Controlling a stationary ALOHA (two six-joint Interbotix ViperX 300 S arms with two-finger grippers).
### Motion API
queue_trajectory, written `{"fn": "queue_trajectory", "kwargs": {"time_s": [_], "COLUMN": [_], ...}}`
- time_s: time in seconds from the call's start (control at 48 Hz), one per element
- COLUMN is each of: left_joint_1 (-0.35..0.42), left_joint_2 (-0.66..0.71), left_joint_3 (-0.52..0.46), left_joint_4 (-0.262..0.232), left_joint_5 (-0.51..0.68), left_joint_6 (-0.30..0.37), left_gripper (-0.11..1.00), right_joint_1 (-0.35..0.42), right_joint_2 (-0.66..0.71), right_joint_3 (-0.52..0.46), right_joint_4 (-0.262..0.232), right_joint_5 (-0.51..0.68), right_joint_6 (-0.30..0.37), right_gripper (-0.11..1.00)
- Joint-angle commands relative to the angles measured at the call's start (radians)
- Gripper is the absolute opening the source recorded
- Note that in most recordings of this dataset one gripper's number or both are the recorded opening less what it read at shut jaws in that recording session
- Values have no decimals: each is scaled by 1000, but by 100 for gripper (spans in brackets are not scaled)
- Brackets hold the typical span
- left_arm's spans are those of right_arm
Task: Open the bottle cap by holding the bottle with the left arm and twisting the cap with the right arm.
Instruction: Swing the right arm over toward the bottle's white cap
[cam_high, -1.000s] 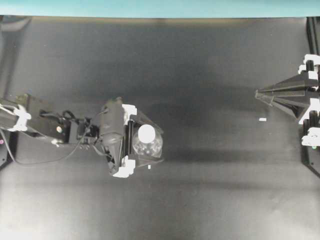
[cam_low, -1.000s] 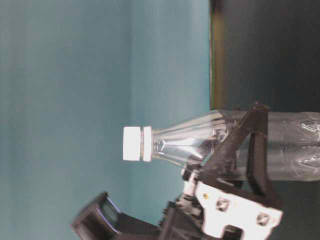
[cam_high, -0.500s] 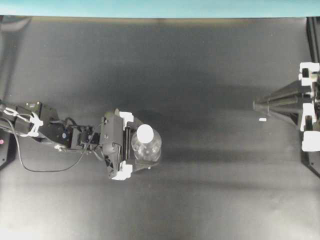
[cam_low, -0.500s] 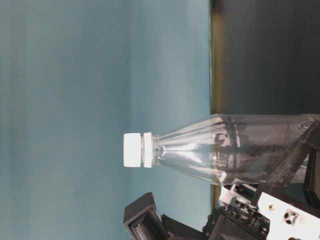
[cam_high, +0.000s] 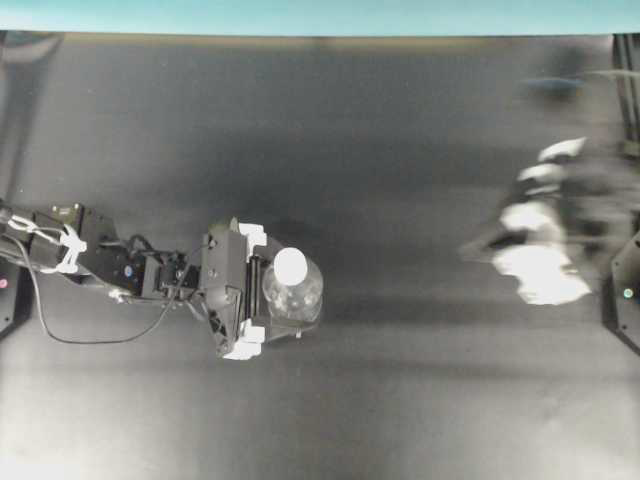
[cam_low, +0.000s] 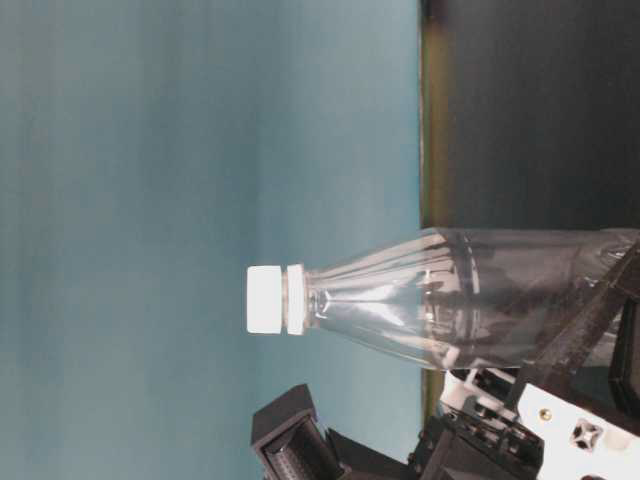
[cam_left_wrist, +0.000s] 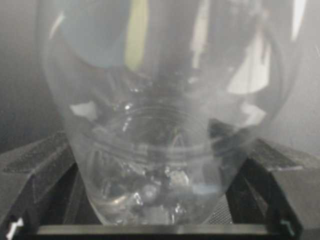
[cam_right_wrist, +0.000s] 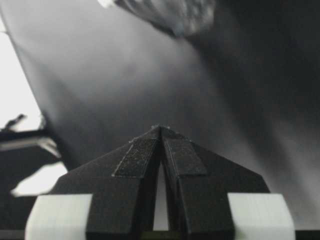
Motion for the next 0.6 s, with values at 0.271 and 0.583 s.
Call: {"fn": "queue_trajectory", "kwargs": {"time_s": [0.271, 0.583], "left_joint_1": [-6, -9], "left_joint_2": [-3, -5], "left_joint_3": [-9, -9], "left_joint_4": [3, 2], "left_joint_5": [0, 2], "left_joint_6": [5, 5], "left_gripper": [88, 88], "right_joint_1": [-6, -20], "right_joint_2": [212, 482], "right_joint_3": [-259, -607], "right_joint_4": [6, 6], "right_joint_5": [89, 239], "right_joint_6": [0, 78], "right_gripper": [59, 81]}}
